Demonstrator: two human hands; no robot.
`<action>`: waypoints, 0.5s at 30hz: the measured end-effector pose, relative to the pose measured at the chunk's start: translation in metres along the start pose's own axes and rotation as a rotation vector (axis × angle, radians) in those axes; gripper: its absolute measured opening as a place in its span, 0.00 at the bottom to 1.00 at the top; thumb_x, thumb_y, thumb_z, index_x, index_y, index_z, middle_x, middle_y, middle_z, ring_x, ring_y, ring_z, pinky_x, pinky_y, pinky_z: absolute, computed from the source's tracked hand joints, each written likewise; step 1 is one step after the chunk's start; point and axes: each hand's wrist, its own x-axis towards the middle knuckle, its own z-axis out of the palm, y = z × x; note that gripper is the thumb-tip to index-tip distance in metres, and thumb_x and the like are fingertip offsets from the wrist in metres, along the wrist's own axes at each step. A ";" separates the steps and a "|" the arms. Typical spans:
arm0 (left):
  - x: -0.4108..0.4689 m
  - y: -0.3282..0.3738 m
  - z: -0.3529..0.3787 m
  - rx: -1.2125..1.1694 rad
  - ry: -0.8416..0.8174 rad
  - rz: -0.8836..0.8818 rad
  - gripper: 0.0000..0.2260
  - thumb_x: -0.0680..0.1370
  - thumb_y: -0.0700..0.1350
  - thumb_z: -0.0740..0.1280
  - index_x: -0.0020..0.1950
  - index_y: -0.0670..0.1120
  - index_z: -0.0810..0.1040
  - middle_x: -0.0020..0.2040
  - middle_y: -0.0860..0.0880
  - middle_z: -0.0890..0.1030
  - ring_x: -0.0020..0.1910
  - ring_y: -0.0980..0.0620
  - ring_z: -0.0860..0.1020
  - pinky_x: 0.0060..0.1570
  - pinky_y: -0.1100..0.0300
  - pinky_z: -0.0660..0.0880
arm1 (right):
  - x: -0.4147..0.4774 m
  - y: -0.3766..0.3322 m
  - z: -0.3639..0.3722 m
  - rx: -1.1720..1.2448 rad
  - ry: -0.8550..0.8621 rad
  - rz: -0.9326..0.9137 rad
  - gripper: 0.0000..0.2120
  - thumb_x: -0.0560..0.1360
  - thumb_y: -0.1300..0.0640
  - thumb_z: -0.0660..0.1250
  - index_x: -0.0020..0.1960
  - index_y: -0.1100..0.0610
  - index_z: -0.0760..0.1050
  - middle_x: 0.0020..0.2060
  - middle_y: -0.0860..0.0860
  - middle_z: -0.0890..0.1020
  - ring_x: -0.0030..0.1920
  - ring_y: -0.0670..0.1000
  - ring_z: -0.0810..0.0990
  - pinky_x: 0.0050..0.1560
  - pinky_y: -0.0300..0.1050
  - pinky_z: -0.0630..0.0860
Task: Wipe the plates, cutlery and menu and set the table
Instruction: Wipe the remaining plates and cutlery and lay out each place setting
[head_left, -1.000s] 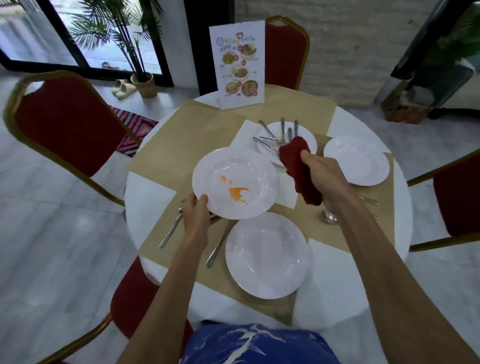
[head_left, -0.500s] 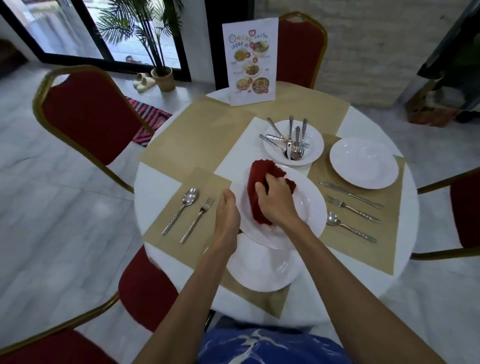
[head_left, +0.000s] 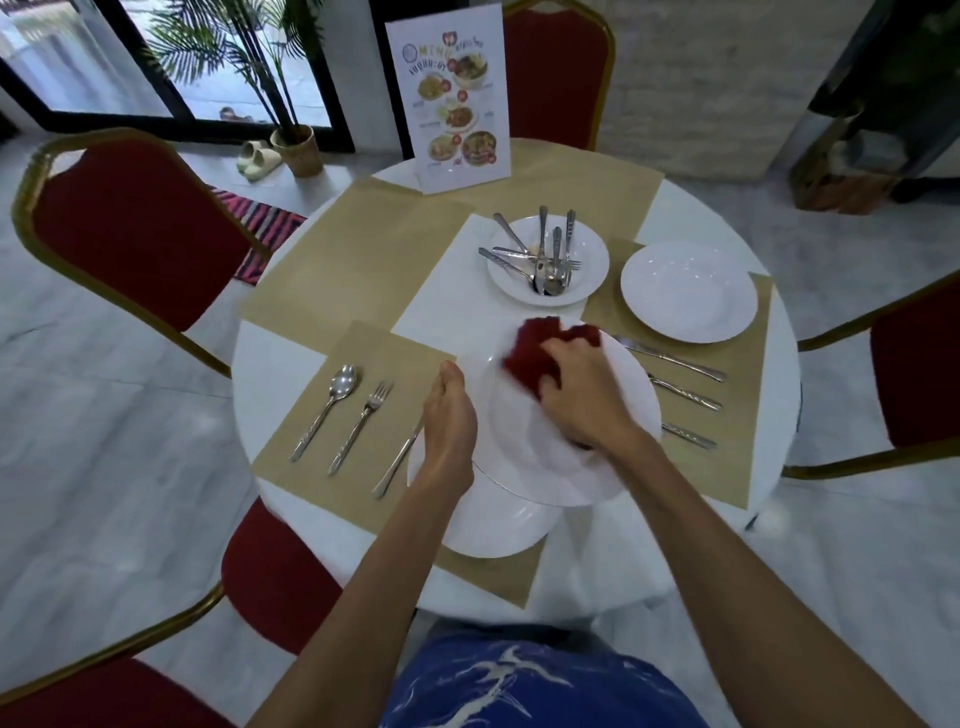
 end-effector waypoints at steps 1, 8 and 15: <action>-0.002 0.001 0.003 -0.005 -0.001 0.008 0.21 0.84 0.58 0.53 0.72 0.50 0.73 0.70 0.54 0.73 0.69 0.52 0.71 0.73 0.49 0.65 | -0.007 -0.014 0.007 0.089 -0.031 -0.053 0.22 0.71 0.62 0.63 0.64 0.59 0.77 0.57 0.62 0.78 0.58 0.63 0.75 0.59 0.52 0.70; 0.015 -0.006 -0.030 -0.075 0.100 0.064 0.27 0.76 0.65 0.57 0.64 0.48 0.78 0.61 0.47 0.82 0.62 0.44 0.79 0.65 0.41 0.74 | -0.055 0.005 -0.011 0.063 -0.327 -0.344 0.17 0.62 0.58 0.56 0.41 0.51 0.82 0.43 0.48 0.81 0.49 0.56 0.78 0.51 0.50 0.73; 0.001 -0.009 -0.020 -0.128 0.176 0.029 0.34 0.72 0.71 0.57 0.68 0.50 0.76 0.65 0.49 0.80 0.64 0.46 0.77 0.67 0.43 0.72 | -0.064 -0.019 0.009 -0.169 -0.129 -0.132 0.15 0.76 0.58 0.62 0.62 0.54 0.75 0.60 0.54 0.74 0.60 0.59 0.71 0.64 0.52 0.67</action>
